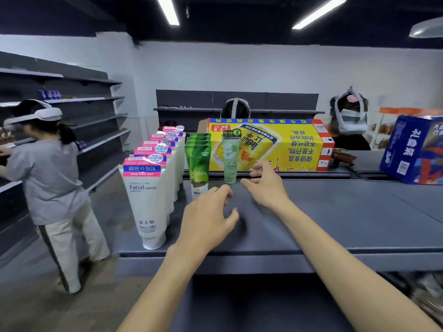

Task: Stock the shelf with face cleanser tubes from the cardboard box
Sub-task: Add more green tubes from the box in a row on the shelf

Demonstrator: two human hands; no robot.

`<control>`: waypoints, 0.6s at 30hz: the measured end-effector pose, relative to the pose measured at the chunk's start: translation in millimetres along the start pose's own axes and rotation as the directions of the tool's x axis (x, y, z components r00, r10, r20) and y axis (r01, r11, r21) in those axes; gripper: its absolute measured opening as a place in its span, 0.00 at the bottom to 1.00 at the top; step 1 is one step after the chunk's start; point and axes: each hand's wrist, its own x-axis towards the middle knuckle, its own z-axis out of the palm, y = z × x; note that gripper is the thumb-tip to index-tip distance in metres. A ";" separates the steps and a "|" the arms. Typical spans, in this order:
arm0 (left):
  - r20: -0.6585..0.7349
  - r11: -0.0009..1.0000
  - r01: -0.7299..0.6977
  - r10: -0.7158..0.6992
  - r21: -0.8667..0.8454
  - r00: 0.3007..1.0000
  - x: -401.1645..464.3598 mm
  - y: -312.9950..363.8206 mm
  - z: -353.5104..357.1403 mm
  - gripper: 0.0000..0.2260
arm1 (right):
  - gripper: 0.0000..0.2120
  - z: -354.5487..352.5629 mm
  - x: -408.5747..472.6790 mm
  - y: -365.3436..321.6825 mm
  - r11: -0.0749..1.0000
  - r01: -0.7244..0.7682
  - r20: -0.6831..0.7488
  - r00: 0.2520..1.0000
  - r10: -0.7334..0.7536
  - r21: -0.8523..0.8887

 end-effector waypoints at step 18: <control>0.012 0.997 0.043 -0.042 -0.060 0.999 -104.4 102.7 -8.6 0.09 | 0.15 -100.9 -196.7 47.2 0.947 0.317 -0.064 0.945 -0.320 -0.060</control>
